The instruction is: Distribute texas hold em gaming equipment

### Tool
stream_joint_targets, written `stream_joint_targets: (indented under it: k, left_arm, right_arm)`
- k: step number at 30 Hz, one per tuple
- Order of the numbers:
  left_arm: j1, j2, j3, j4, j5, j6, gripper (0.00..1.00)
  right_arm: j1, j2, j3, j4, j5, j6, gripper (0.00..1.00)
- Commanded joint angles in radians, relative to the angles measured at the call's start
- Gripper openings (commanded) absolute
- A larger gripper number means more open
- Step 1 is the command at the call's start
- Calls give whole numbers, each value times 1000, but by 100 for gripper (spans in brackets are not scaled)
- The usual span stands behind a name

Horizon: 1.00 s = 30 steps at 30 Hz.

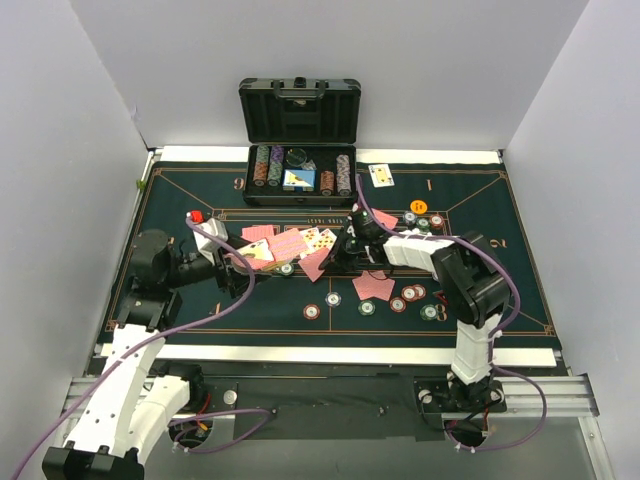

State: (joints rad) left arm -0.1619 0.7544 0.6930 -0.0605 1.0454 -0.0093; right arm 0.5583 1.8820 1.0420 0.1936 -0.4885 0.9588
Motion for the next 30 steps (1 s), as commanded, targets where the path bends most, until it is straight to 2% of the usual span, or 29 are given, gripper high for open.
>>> stream_joint_targets:
  k: [1, 2, 7, 9, 14, 20, 22, 26, 30]
  left_arm:
    - [45, -21, 3, 26, 30, 0, 1]
    - [51, -26, 8, 7, 28, 5, 0]
    - [108, -32, -6, -74, 42, 104, 0]
    - [114, -32, -15, -73, 50, 106, 0]
    - [130, -21, -24, -30, 61, 81, 0]
    - [136, -24, -23, -30, 87, 75, 0]
    - [137, -24, -23, -32, 99, 75, 0]
    - [137, -21, -18, -62, 128, 109, 0]
    - [137, -18, -4, -130, 137, 175, 0]
  right_arm:
    - [8, 11, 61, 17, 63, -69, 0]
    - [12, 14, 69, -27, 71, -89, 3]
    - [20, -4, 87, -163, 129, -147, 41]
    - [17, -40, 79, -221, 146, -164, 49]
    - [-1, -203, 49, -278, 142, -166, 55]
    - [-3, -391, 99, -365, 192, -169, 59]
    - [8, -406, 150, -413, 215, -183, 59]
    - [81, -351, 359, -571, 257, -248, 56]
    - [161, -317, 452, -654, 281, -288, 54]
